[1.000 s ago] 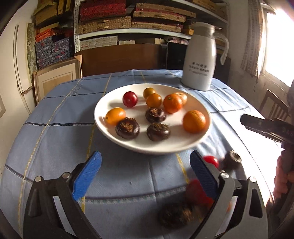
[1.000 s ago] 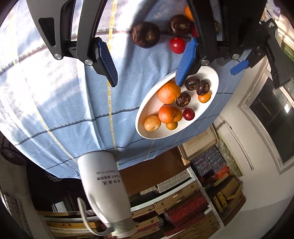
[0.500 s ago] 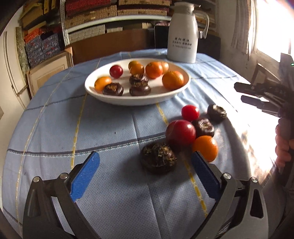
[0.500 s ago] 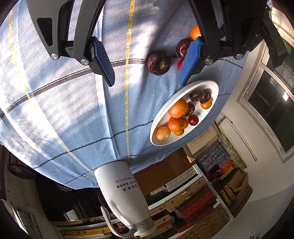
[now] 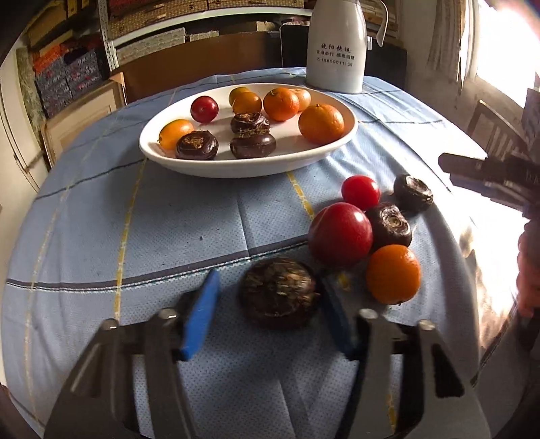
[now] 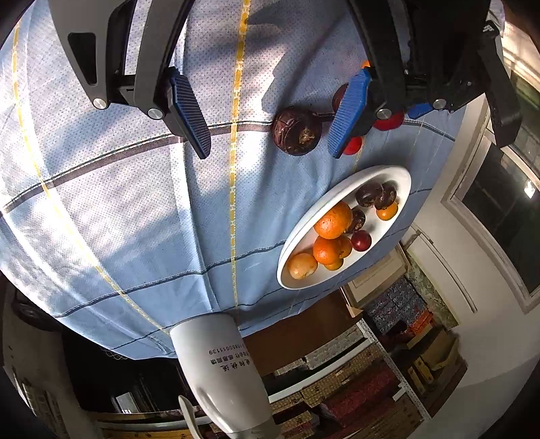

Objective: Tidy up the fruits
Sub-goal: 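Grasp a dark brown fruit with the left tool while the right tool grasps another, then lower both dark brown fruits onto the white plate and open both tools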

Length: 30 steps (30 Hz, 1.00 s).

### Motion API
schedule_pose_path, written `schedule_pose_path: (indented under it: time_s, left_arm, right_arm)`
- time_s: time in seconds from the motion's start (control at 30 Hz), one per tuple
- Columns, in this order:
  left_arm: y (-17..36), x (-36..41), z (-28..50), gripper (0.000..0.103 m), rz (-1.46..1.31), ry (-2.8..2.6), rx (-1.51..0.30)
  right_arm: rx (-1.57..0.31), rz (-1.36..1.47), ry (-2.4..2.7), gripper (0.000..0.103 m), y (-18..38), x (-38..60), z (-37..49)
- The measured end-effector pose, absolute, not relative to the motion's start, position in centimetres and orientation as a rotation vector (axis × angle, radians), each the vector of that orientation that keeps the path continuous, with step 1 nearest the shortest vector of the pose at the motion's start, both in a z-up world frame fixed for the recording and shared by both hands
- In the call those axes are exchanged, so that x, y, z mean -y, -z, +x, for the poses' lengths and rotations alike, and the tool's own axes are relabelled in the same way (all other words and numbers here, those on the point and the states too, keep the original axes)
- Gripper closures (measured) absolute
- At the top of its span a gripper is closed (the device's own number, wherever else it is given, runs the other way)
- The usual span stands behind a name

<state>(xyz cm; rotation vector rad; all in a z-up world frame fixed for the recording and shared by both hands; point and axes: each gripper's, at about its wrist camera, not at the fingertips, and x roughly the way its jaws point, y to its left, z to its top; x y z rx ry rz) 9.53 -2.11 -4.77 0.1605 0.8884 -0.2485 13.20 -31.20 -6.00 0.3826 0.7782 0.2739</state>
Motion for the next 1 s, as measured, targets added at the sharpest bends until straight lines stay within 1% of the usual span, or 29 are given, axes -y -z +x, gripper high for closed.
schedule_pose_path:
  time_s: [0.03, 0.07, 0.13, 0.17, 0.33, 0.43, 0.5, 0.53, 0.6, 0.7, 1.0]
  left_arm:
    - [4.8, 2.0, 9.6, 0.056, 0.153, 0.248, -0.888]
    - [4.7, 1.8, 9.6, 0.057, 0.143, 0.248, -0.887]
    - [4.7, 1.6, 9.5, 0.057, 0.132, 0.247, -0.887]
    - [4.7, 1.5, 9.5, 0.057, 0.127, 0.243, -0.885]
    - [4.4, 0.3, 9.7, 0.057, 0.105, 0.177, -0.873]
    - [4.6, 0.3, 10.0, 0.057, 0.107, 0.169, -0.887]
    - [4.6, 0.4, 10.0, 0.057, 0.119, 0.164, -0.887]
    - [4.6, 0.5, 10.0, 0.057, 0.121, 0.163, -0.889]
    - [4.7, 0.4, 10.0, 0.057, 0.12, 0.164, -0.89]
    - [4.6, 0.6, 10.0, 0.057, 0.125, 0.162, -0.887]
    - [3.1, -0.2, 8.7, 0.058, 0.098, 0.159, -0.781]
  right_arm:
    - [-0.783, 0.372, -0.279, 0.035, 6.1, 31.0, 13.2]
    - [-0.787, 0.362, -0.287, 0.038, 6.1, 30.7, 13.2]
    - [-0.794, 0.34, -0.301, 0.047, 6.2, 30.2, 13.3]
    - [-0.795, 0.322, -0.3, 0.048, 6.2, 29.9, 13.2]
    - [-0.797, 0.219, -0.297, 0.049, 6.2, 28.1, 13.1]
    - [-0.83, 0.173, -0.295, 0.049, 6.6, 27.2, 13.6]
    - [-0.85, 0.147, -0.297, 0.054, 6.9, 26.6, 13.9]
    - [-0.852, 0.138, -0.293, 0.054, 6.9, 26.5, 13.9]
    - [-0.854, 0.132, -0.292, 0.055, 7.0, 26.4, 13.9]
    - [-0.852, 0.125, -0.289, 0.062, 6.9, 26.3, 13.8]
    - [-0.806, 0.176, -0.294, 0.063, 6.2, 27.3, 13.2]
